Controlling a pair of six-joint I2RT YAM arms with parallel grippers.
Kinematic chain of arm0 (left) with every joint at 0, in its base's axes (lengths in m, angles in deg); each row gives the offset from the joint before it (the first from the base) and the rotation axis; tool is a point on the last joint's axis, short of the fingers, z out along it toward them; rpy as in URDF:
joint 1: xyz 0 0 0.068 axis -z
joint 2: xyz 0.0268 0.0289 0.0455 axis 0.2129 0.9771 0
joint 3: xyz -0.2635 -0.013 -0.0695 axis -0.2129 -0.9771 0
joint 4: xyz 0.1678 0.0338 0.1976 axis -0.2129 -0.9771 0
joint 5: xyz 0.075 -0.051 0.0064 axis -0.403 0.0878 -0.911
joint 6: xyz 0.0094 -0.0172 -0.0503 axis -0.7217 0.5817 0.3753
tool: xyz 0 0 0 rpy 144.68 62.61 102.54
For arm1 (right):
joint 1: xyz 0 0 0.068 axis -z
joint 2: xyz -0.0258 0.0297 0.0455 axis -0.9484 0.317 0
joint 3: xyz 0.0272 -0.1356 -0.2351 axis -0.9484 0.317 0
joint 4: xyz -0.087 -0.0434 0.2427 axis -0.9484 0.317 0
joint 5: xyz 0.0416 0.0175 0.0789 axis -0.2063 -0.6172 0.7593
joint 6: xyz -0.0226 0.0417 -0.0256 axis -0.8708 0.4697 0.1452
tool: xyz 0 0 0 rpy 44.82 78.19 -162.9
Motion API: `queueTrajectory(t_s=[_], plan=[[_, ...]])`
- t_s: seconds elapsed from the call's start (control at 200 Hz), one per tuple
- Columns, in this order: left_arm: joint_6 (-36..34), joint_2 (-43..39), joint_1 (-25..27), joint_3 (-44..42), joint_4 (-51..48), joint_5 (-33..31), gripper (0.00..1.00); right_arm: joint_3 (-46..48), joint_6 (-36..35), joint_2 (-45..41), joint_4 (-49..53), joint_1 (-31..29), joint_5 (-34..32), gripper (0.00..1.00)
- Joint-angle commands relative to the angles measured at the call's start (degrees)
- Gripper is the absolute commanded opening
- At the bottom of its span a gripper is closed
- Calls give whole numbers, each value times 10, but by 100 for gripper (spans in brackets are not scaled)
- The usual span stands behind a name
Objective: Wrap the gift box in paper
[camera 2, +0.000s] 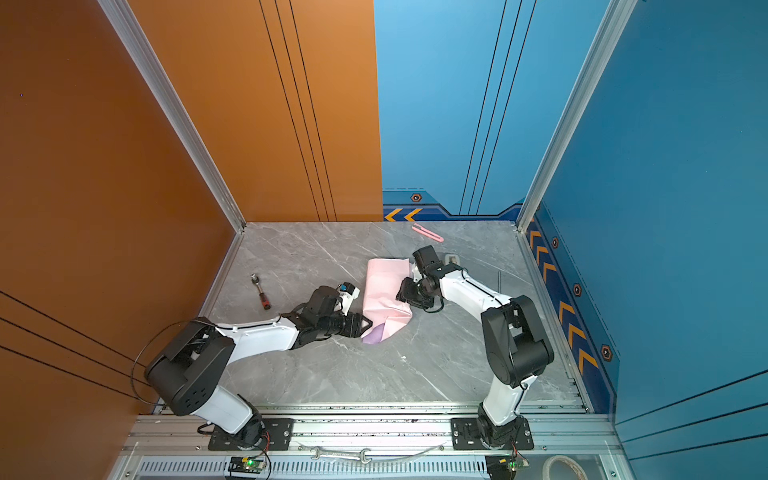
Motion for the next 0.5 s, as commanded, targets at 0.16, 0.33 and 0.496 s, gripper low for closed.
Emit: queueTrajectory(t_s=[0.16, 0.33, 0.496], plan=[[-14, 41, 16, 14, 34, -87, 56, -4, -14, 11, 19, -8, -10, 48], [-15, 65, 37, 20, 46, -125, 53, -4, -15, 11, 17, -12, -11, 48], [-16, 83, 59, 27, 48, -176, 43, -3, -16, 11, 15, -16, -12, 48]])
